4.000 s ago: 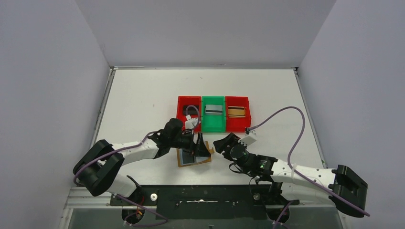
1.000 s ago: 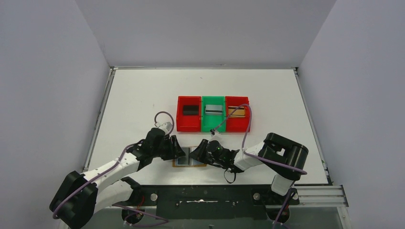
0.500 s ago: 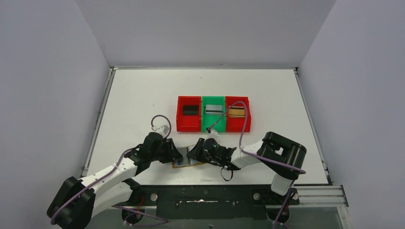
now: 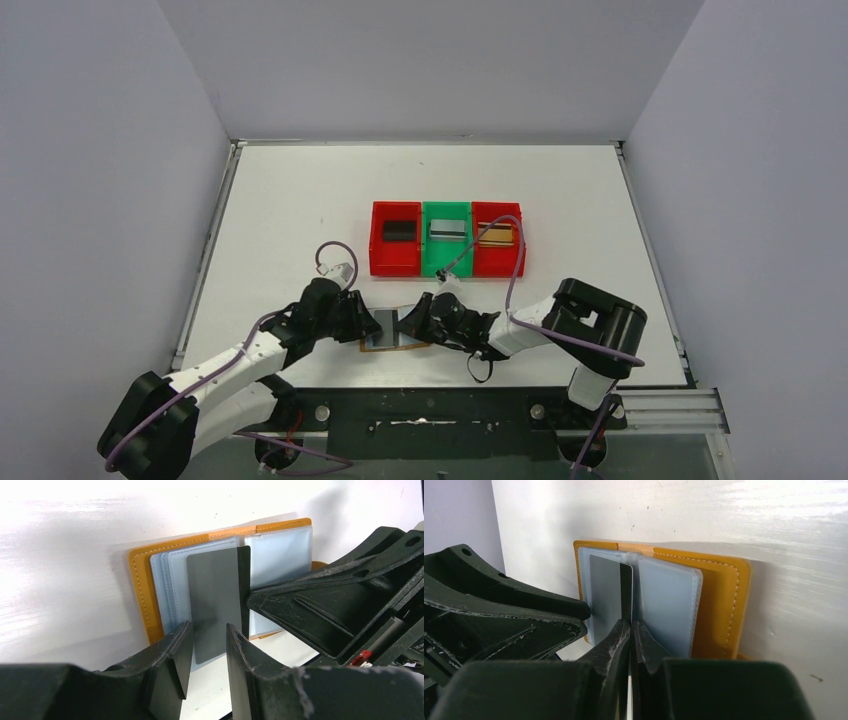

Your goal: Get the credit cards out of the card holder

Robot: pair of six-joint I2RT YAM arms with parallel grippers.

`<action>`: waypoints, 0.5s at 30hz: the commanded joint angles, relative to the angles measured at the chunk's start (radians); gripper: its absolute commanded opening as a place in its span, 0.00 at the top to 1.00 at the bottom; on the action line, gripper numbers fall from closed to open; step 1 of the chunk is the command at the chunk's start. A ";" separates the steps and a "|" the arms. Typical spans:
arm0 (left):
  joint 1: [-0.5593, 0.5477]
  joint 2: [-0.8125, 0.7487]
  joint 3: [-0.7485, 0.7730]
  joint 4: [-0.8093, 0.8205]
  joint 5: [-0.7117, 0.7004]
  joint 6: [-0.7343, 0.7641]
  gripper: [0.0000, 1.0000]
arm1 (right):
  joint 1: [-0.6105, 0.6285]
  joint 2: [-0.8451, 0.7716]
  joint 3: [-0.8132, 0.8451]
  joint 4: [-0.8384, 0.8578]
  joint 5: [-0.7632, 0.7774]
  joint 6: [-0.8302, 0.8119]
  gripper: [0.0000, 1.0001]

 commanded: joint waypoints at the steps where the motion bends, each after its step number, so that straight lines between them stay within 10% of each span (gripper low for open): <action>1: -0.006 0.007 -0.002 -0.026 -0.027 0.004 0.69 | 0.001 -0.052 -0.017 0.024 0.016 -0.001 1.00; 15: -0.042 0.007 0.183 -0.117 -0.055 0.076 0.45 | -0.005 0.011 -0.020 0.051 0.004 0.033 0.99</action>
